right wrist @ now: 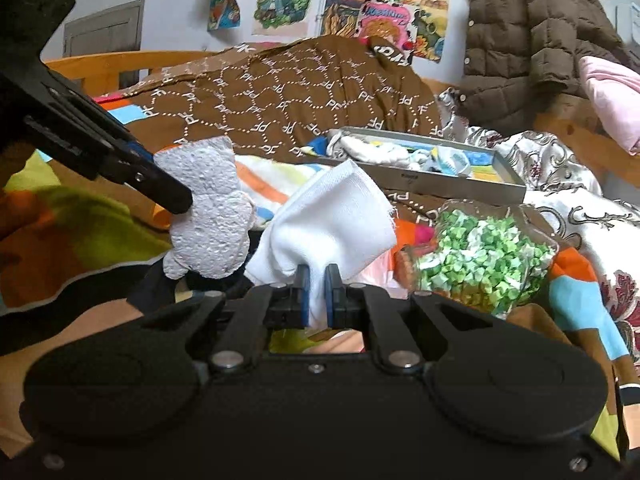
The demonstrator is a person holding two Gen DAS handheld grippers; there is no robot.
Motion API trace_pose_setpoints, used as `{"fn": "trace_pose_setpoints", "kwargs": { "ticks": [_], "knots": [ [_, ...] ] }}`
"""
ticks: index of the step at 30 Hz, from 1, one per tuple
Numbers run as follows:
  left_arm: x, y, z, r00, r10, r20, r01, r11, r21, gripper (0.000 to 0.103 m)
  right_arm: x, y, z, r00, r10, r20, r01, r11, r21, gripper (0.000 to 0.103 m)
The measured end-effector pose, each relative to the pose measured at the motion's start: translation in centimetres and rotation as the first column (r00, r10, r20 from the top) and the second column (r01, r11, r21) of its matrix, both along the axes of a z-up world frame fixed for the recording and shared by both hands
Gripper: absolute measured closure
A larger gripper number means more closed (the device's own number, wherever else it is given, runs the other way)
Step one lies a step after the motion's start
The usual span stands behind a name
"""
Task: Organize soft objects
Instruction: 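Lift both held cloths and carry them over the frog tray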
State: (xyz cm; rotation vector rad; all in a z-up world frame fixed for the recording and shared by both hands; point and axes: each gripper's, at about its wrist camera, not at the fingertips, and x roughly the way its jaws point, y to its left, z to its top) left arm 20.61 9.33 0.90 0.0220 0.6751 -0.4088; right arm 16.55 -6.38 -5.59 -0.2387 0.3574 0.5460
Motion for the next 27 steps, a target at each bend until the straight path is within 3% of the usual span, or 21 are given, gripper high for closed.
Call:
{"fn": "trace_pose_setpoints", "kwargs": {
  "ticks": [15, 27],
  "knots": [
    [2.3, 0.0, 1.4, 0.995, 0.01, 0.098, -0.004, 0.998, -0.056, 0.092, 1.3, -0.4, 2.1, 0.991, -0.102, 0.08, 0.099, 0.994, 0.051, 0.1],
    [5.9, 0.5, 3.8, 0.968, 0.045, 0.247, -0.027, 0.997, -0.079, 0.092, 5.7, 0.6, 4.5, 0.976, -0.157, 0.15, 0.146, 0.986, 0.081, 0.1]
  ]
}}
